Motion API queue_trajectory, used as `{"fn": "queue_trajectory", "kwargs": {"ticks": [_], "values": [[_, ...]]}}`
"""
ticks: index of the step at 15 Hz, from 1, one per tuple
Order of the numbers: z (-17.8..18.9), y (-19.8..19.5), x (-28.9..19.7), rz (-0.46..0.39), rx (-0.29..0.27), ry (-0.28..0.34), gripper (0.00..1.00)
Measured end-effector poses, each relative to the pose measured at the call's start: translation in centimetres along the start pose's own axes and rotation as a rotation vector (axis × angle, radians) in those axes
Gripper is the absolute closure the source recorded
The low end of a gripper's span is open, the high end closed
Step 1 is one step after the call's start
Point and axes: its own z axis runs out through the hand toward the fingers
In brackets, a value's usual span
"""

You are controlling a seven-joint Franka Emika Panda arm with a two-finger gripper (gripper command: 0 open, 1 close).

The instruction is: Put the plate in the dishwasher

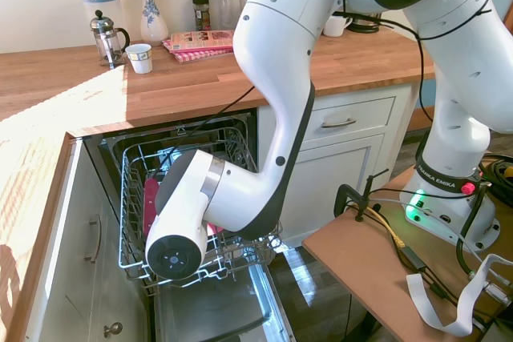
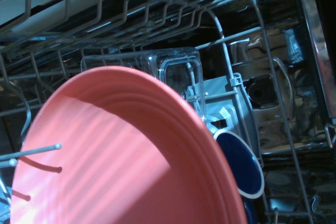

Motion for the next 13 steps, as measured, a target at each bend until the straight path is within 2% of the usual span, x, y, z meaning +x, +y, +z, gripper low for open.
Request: {"fn": "queue_trajectory", "kwargs": {"ticks": [6,8,10,12,13], "values": [[-0.8,-0.9,2.9,0.003,-0.048,-0.127,0.0],[-1.8,-0.8,5.6,0.04,-0.065,-0.191,0.0],[-2.4,0.6,11.2,0.11,-0.075,-0.277,0.0],[-2.1,5.1,20.3,0.205,-0.061,-0.39,0.0],[-1.3,8.6,25.1,0.253,-0.052,-0.447,0.0]]}}
